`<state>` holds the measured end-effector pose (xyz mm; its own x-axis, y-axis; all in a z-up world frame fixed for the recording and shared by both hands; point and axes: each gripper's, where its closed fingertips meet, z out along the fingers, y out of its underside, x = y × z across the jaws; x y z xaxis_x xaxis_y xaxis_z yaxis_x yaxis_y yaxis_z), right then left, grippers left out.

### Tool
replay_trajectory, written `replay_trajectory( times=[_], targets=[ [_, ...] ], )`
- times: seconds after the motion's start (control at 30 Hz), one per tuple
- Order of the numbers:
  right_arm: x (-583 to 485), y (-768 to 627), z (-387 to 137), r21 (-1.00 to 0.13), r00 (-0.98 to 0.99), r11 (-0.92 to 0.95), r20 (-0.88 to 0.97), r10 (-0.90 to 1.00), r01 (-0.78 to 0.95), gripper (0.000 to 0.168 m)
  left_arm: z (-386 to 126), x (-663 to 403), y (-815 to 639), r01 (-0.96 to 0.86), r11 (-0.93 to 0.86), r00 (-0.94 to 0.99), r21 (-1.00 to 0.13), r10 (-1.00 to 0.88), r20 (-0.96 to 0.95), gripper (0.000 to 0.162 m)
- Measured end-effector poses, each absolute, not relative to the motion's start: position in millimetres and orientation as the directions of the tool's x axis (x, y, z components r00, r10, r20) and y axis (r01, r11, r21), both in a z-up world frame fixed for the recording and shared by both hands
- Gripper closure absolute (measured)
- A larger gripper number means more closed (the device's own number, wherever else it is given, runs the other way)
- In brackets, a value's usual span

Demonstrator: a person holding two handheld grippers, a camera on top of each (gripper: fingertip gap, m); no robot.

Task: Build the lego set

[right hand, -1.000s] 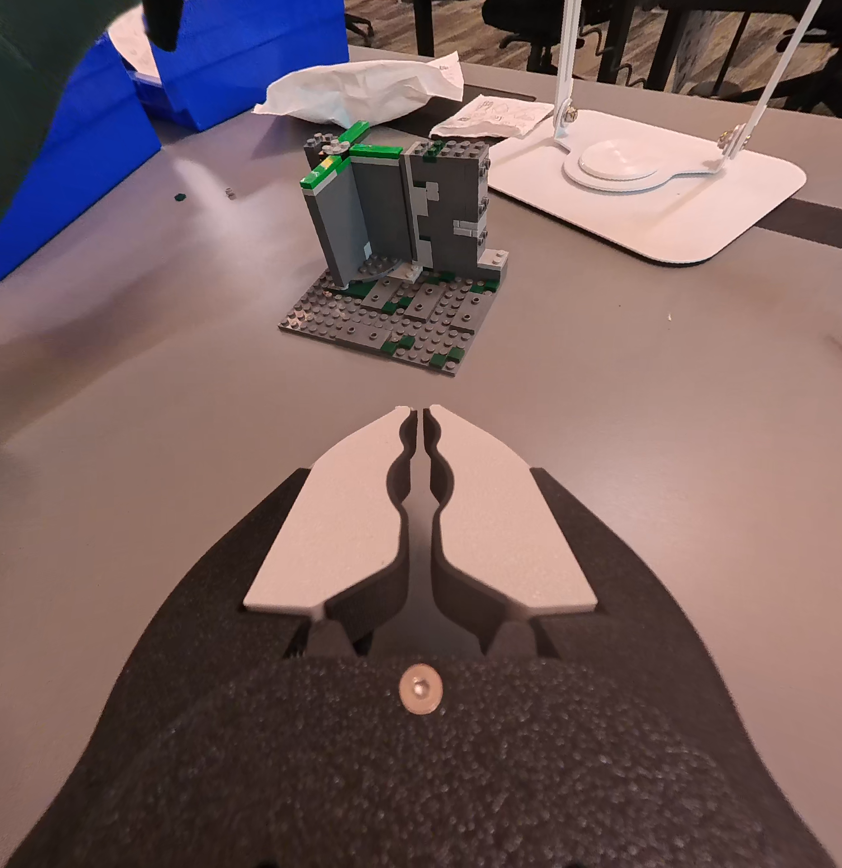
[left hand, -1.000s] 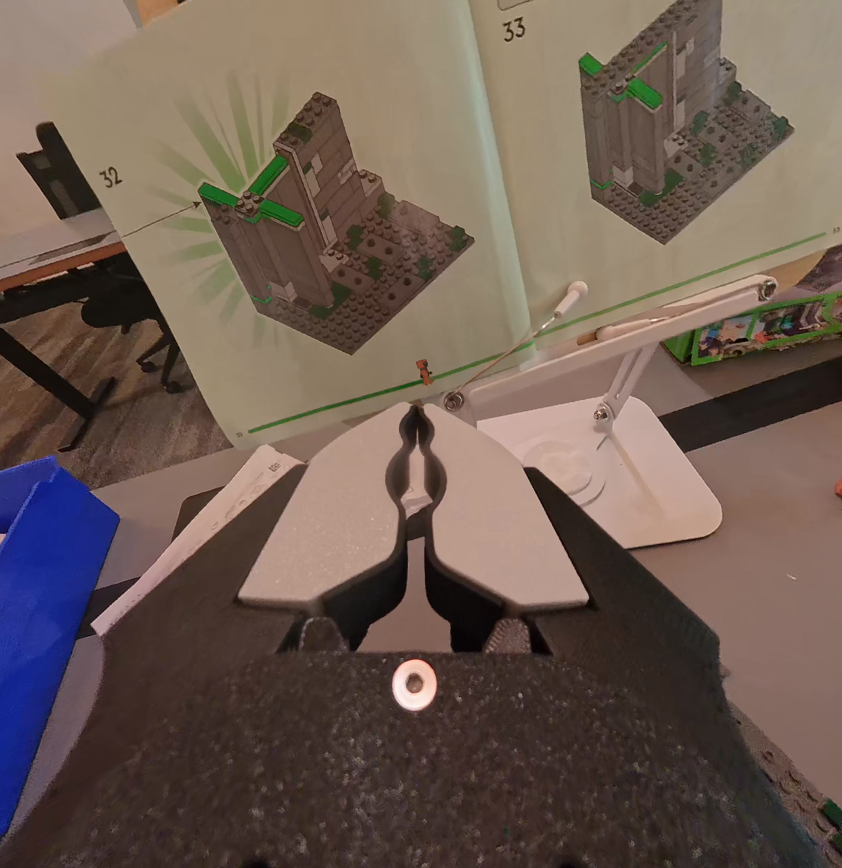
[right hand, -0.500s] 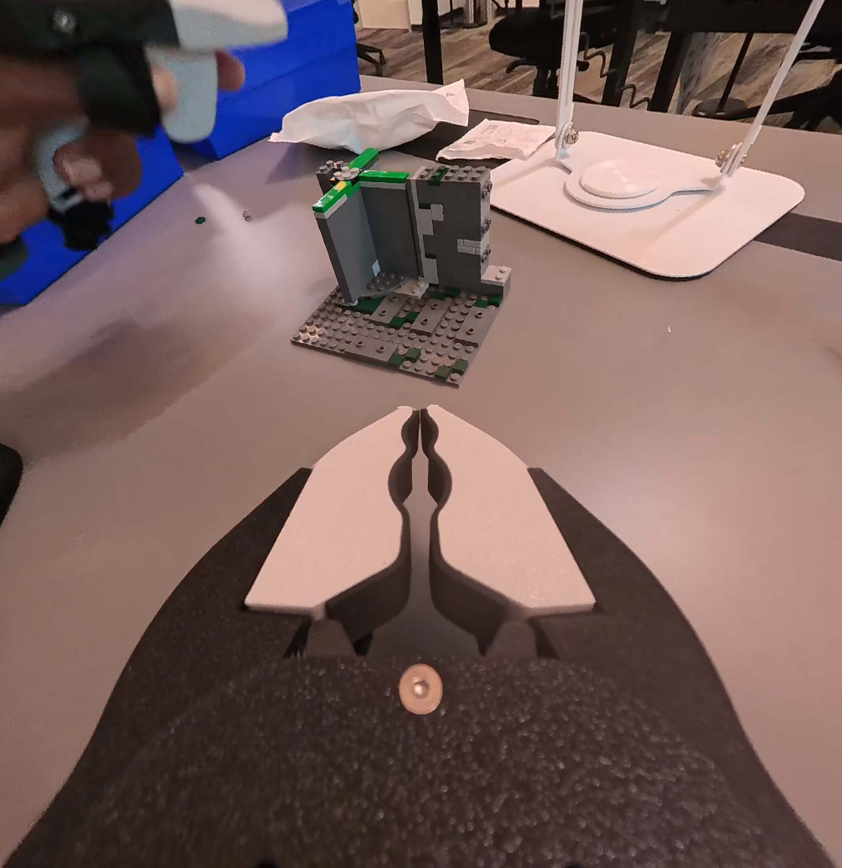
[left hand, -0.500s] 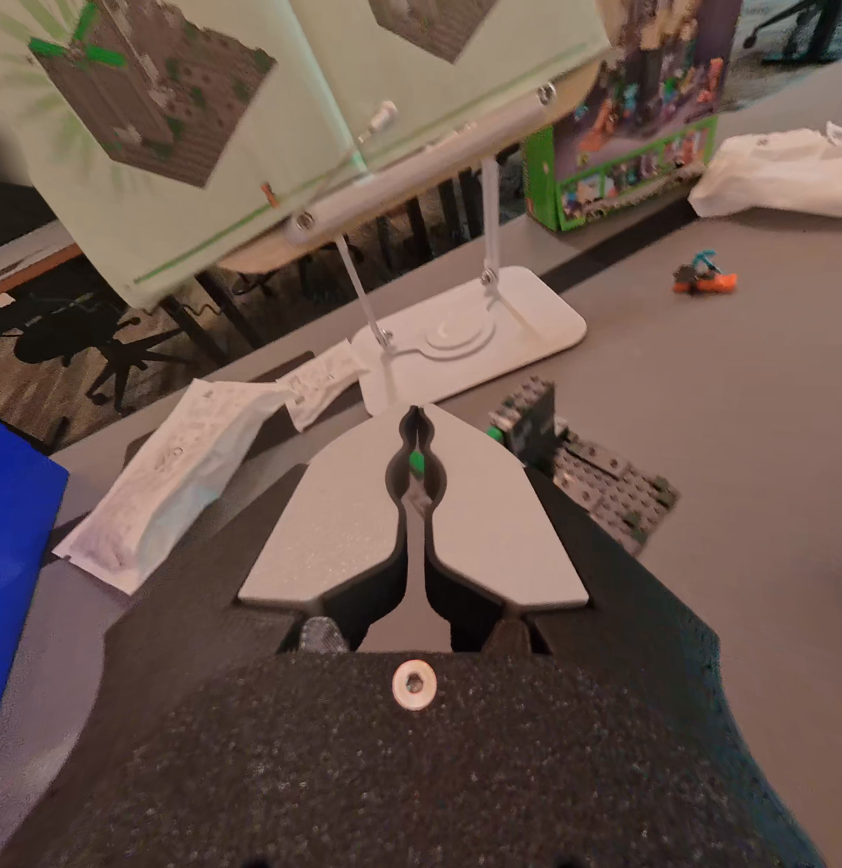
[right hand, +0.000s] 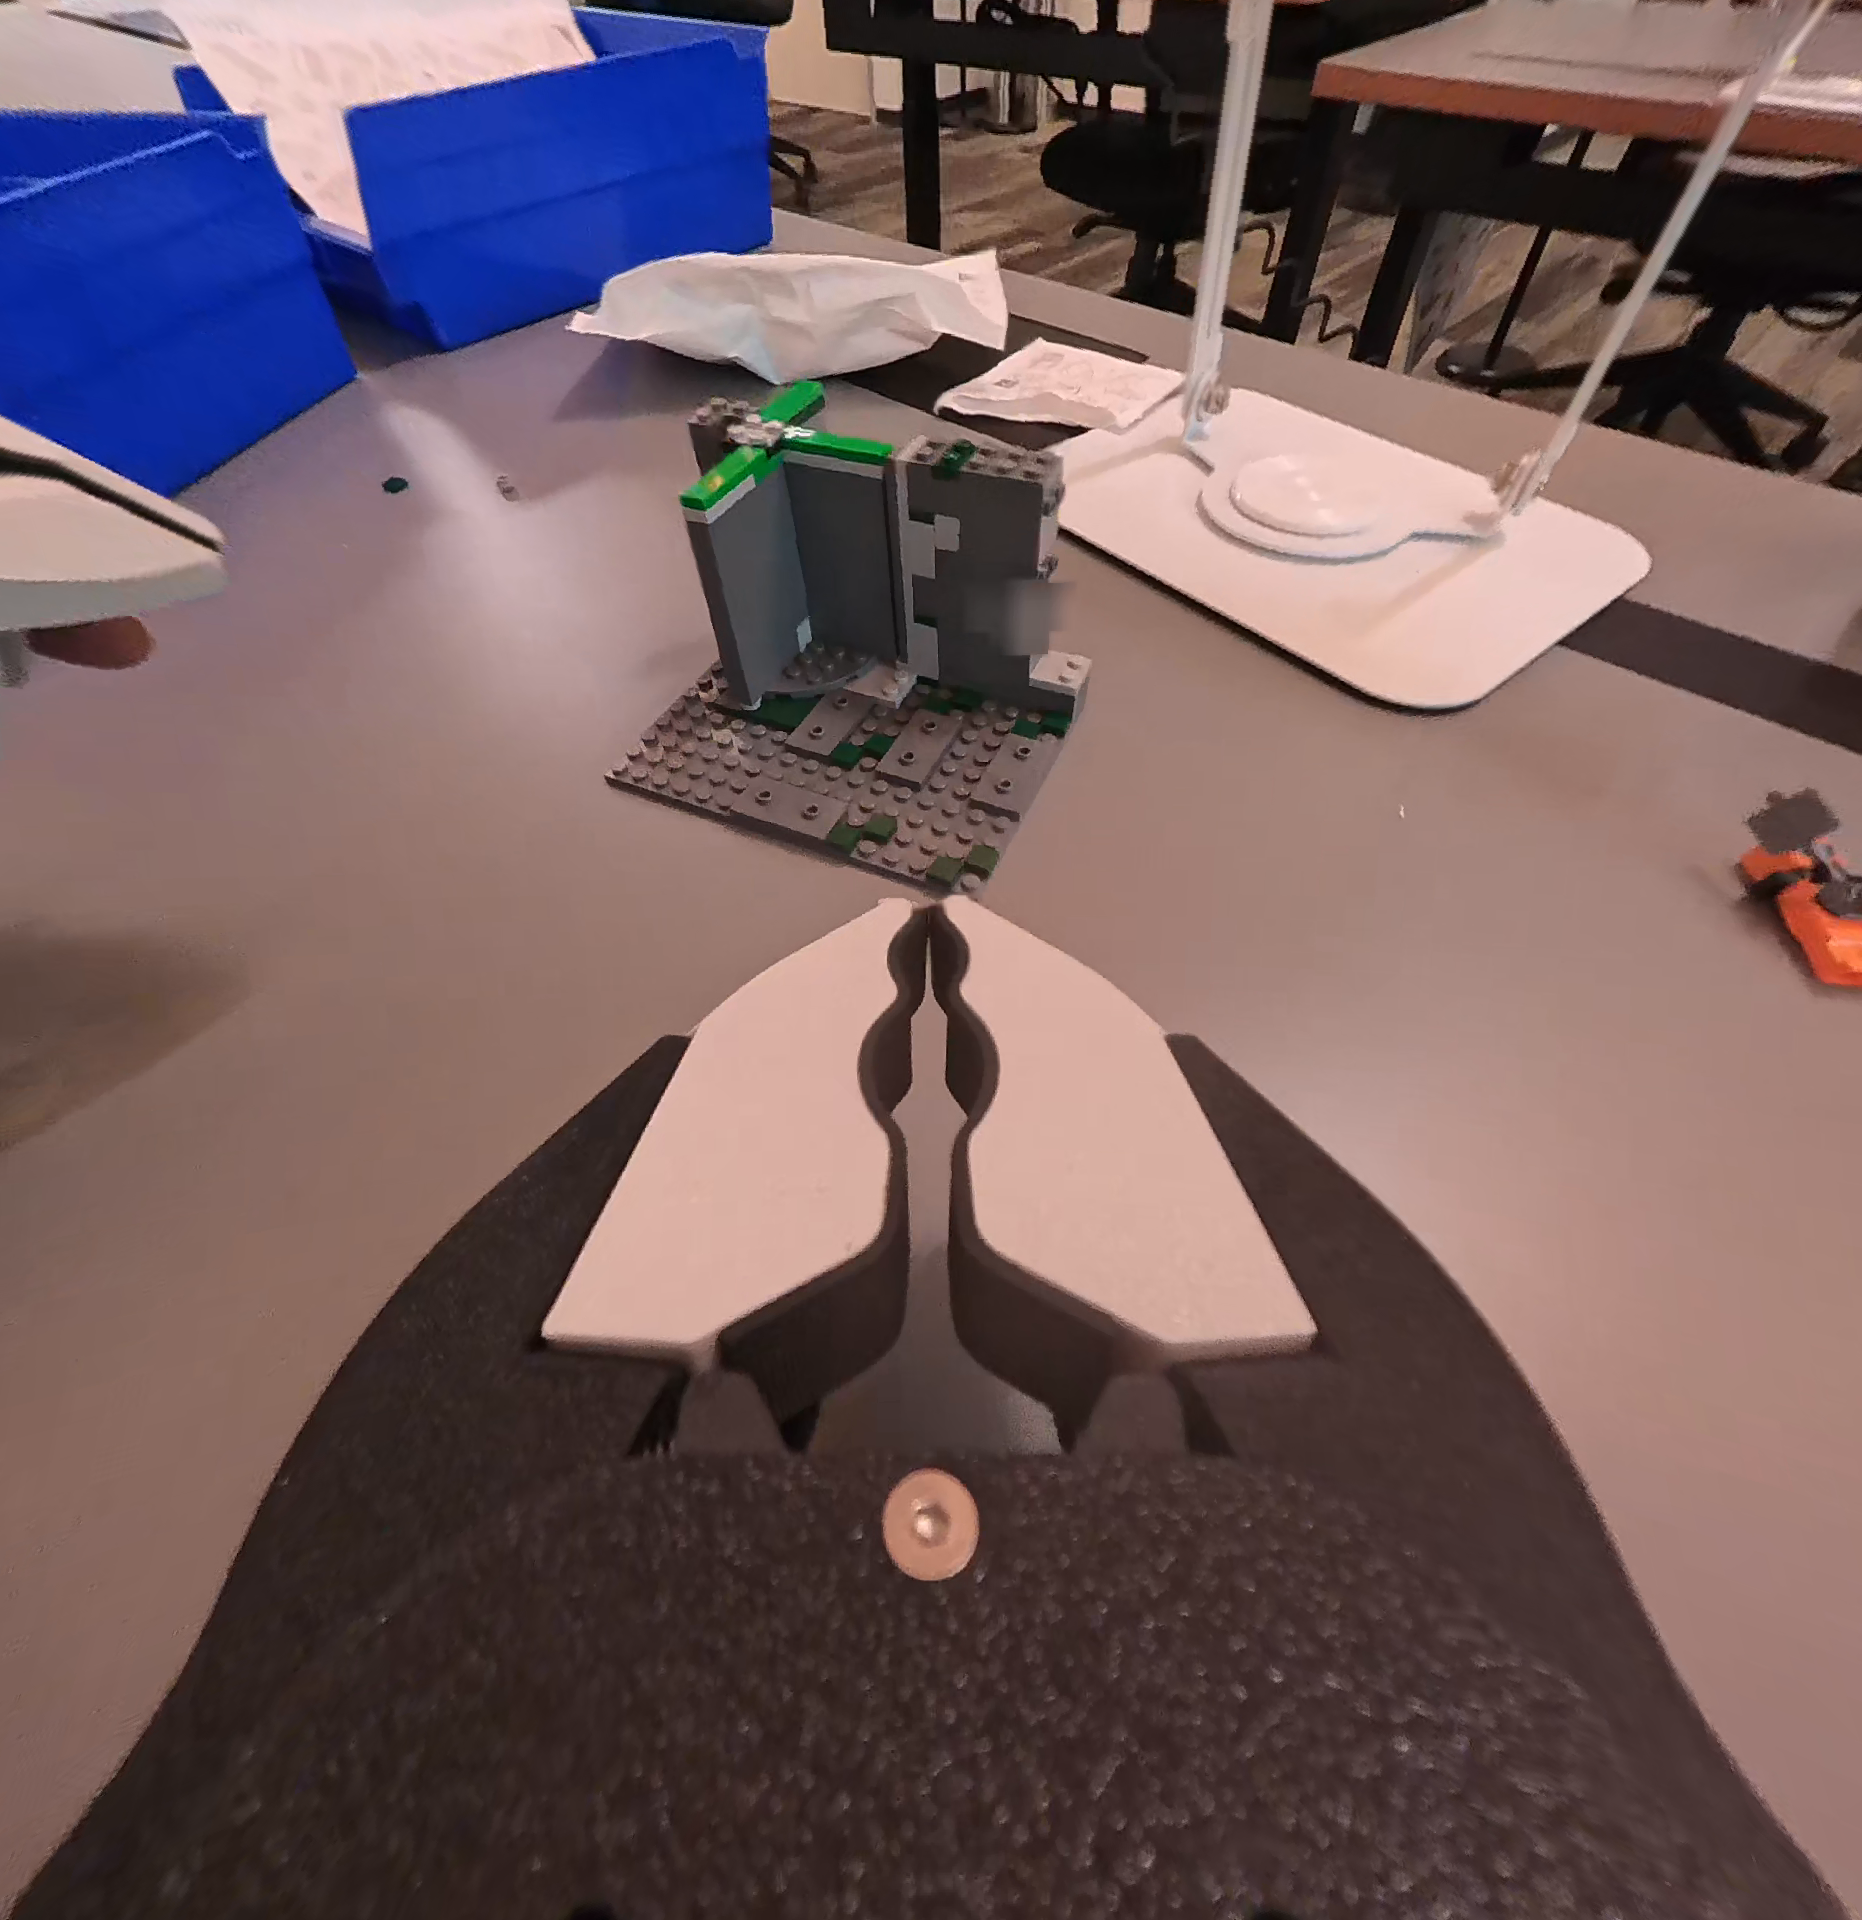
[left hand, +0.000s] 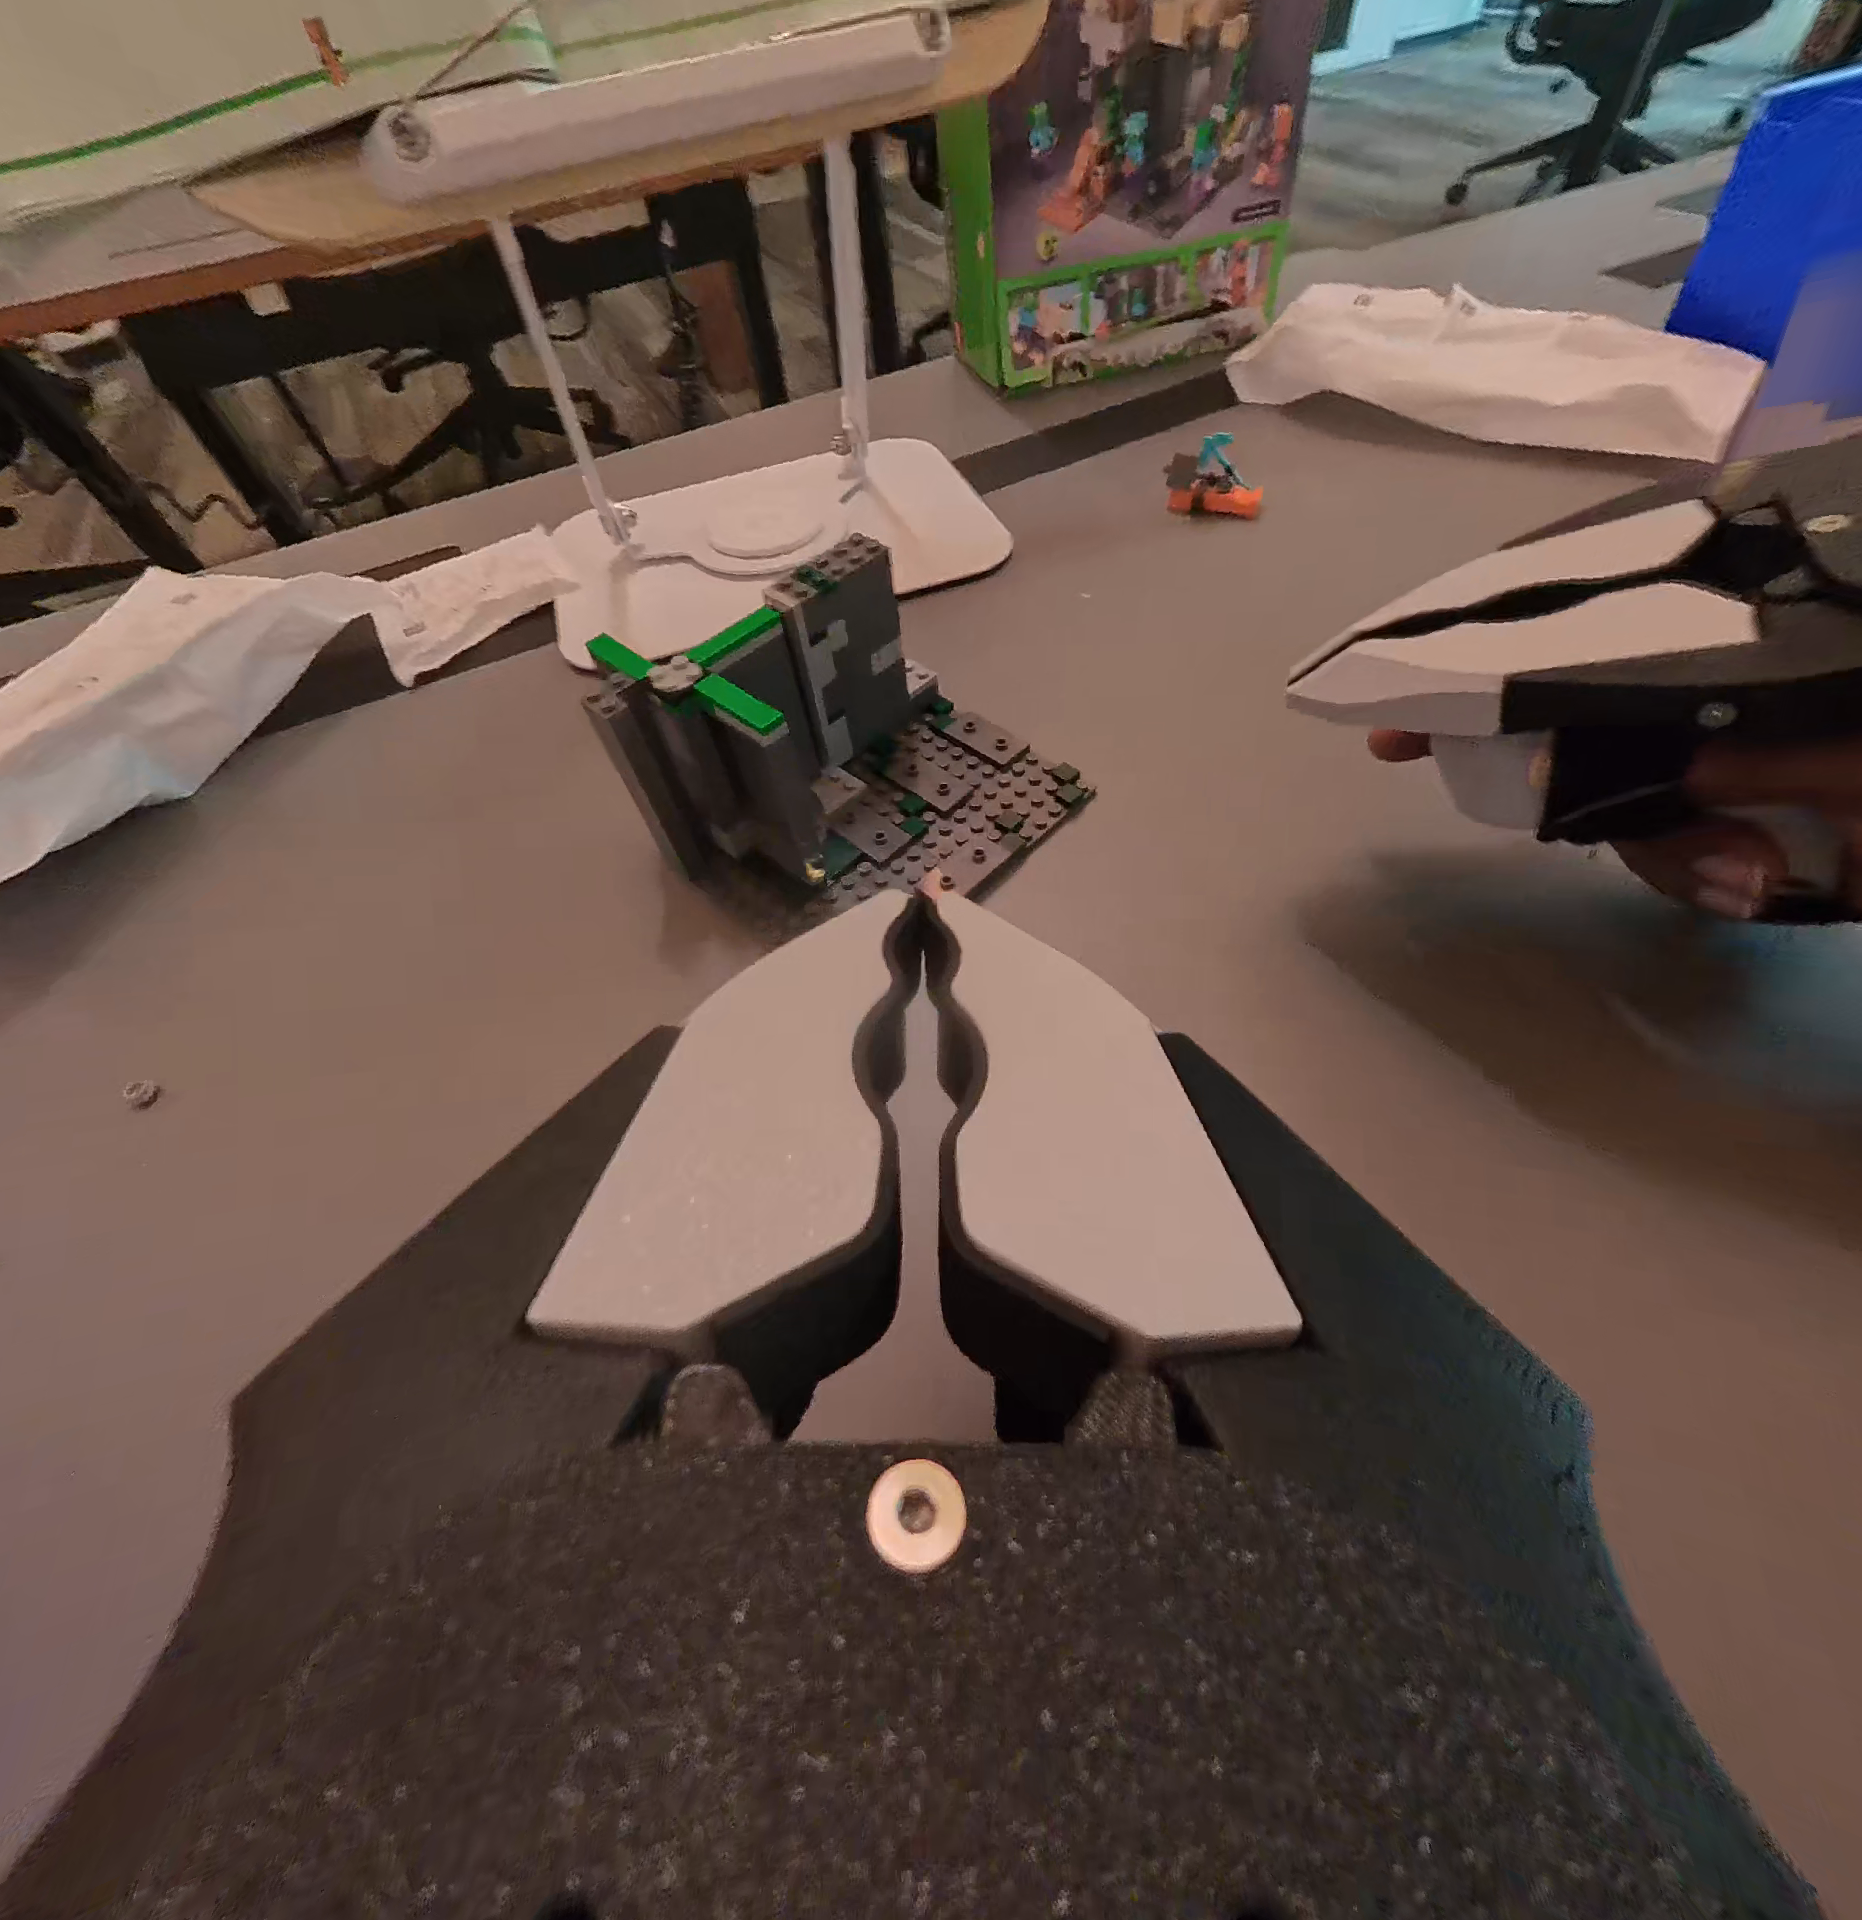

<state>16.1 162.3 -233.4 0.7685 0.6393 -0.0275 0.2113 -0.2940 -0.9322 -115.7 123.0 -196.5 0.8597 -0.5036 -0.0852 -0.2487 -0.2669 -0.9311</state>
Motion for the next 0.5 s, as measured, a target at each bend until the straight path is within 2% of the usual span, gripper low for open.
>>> replay_trajectory(
  times=[0.13,0.2,0.5],
  targets=[
    [7,159,-229,-0.934,0.755,-0.213,0.083,0.651,0.286,0.168,-227,-119,135,-0.217,-0.312,0.888,-0.925,-0.456,-0.054,0.162],
    [5,155,-227,-0.933,0.741,-0.184,0.114,0.662,0.309,0.168,-224,-119,135,-0.199,-0.303,0.886,-0.932,-0.462,-0.039,0.162],
    [11,152,-225,-0.942,0.724,-0.193,0.071,0.686,0.275,0.168,-234,-107,146,-0.251,-0.292,0.846,-0.923,-0.529,-0.063,0.162]
  ],
)
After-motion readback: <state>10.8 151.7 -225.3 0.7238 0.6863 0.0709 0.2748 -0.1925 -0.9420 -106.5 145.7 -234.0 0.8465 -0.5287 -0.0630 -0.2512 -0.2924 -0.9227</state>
